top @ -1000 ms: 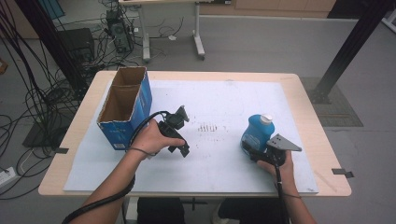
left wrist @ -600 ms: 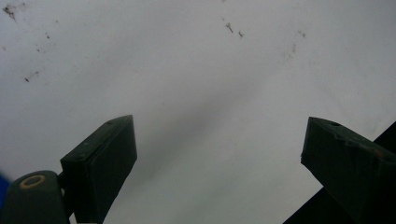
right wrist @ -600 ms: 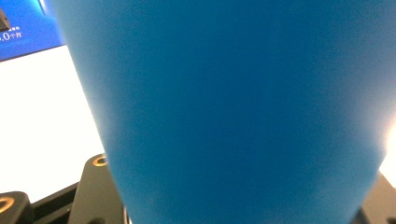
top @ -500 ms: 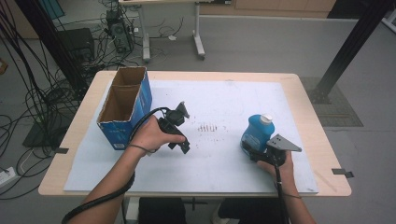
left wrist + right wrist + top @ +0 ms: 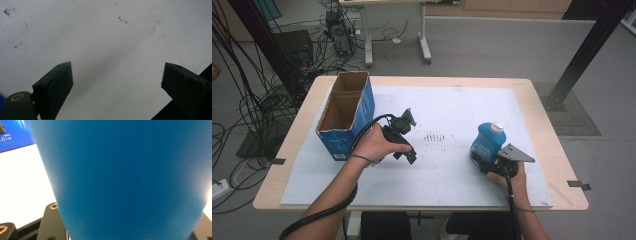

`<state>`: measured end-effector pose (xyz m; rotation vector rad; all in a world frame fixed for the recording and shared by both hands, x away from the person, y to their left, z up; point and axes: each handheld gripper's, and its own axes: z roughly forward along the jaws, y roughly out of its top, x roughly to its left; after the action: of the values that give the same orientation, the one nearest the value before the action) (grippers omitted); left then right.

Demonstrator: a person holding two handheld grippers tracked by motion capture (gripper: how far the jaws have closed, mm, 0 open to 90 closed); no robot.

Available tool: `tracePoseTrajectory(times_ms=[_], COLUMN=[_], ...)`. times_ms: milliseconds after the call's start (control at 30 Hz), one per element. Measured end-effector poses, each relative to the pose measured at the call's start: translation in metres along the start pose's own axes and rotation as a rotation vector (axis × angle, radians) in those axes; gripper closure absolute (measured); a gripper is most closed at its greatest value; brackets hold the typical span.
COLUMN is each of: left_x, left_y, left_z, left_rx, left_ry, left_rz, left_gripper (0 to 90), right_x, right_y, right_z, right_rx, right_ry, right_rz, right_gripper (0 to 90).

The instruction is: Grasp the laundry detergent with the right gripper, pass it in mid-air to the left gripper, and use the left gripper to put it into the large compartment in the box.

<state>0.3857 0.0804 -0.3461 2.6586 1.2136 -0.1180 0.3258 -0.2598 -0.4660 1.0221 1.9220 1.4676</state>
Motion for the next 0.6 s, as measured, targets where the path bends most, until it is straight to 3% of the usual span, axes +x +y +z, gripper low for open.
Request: tracePoseTrajectory(times_ms=[600], left_x=[-0.0018], left_y=[-0.0010], left_z=[-0.0044], left_rx=[0.003], left_ry=[0.017], left_rz=[0.016], left_gripper=[10.7], right_x=[0.0001], right_y=[0.0003], right_z=[-0.0001], right_rx=[0.002], right_ry=[-0.001], right_rz=[-0.003], right_gripper=[39.4])
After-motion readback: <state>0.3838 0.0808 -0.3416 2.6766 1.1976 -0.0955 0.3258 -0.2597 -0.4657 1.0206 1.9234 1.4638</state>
